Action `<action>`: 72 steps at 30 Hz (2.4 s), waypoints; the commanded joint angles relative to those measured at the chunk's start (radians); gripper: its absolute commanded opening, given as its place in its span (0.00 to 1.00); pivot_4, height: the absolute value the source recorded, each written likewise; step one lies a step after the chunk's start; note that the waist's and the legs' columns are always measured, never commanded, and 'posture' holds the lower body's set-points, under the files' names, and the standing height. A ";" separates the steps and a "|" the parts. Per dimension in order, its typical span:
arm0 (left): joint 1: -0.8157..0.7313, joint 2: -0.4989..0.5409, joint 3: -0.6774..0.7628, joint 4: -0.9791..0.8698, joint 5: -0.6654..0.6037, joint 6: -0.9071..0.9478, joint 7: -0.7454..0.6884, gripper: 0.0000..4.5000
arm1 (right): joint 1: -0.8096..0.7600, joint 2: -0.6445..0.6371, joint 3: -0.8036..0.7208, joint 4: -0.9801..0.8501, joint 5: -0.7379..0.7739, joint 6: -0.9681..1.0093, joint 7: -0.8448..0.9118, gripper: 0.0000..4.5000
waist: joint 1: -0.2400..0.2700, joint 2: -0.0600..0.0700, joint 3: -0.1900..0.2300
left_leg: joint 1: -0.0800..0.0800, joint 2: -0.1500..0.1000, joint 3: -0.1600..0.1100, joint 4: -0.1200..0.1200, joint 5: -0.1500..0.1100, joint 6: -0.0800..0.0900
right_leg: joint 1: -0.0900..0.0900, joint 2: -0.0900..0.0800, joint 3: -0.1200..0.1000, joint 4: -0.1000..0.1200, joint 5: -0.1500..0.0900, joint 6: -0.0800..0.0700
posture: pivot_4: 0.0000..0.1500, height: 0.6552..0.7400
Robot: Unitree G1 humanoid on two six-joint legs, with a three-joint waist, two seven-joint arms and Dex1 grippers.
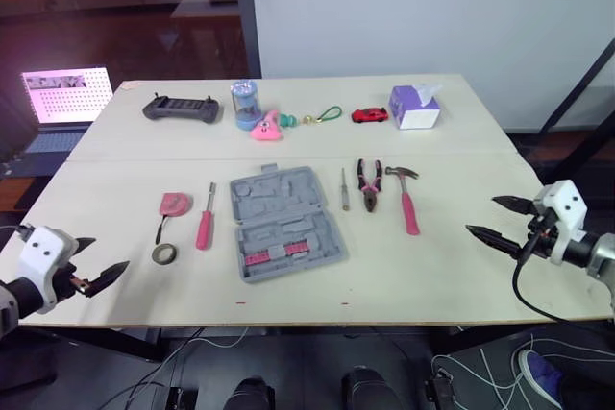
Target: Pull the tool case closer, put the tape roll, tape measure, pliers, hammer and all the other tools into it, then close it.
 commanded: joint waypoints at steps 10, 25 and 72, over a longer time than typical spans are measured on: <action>-0.004 0.006 0.017 -0.039 -0.028 0.011 -0.012 0.99 | -0.007 0.000 -0.003 -0.051 0.016 0.006 -0.005 1.00 | -0.001 0.000 0.000 | 0.000 0.000 0.000 0.000 0.000 0.000 | 0.000 0.000 0.000 0.000 0.000 0.000 | 1.00 1.00; 0.049 -0.188 -0.155 -0.546 -0.077 0.250 0.150 0.99 | -0.330 0.159 0.394 -0.177 -0.134 0.184 -0.056 1.00 | 0.001 0.000 0.000 | 0.000 0.000 0.000 0.001 0.000 0.000 | 0.000 0.000 0.000 0.001 0.000 0.000 | 1.00 1.00; -0.473 -0.388 -0.473 0.138 0.243 0.082 0.245 0.00 | -0.900 0.668 0.694 0.940 -0.709 -0.430 -0.053 0.01 | -0.056 0.001 -0.002 | -0.001 -0.001 -0.002 0.000 0.006 -0.010 | -0.004 0.000 0.000 0.004 0.000 0.000 | 1.00 1.00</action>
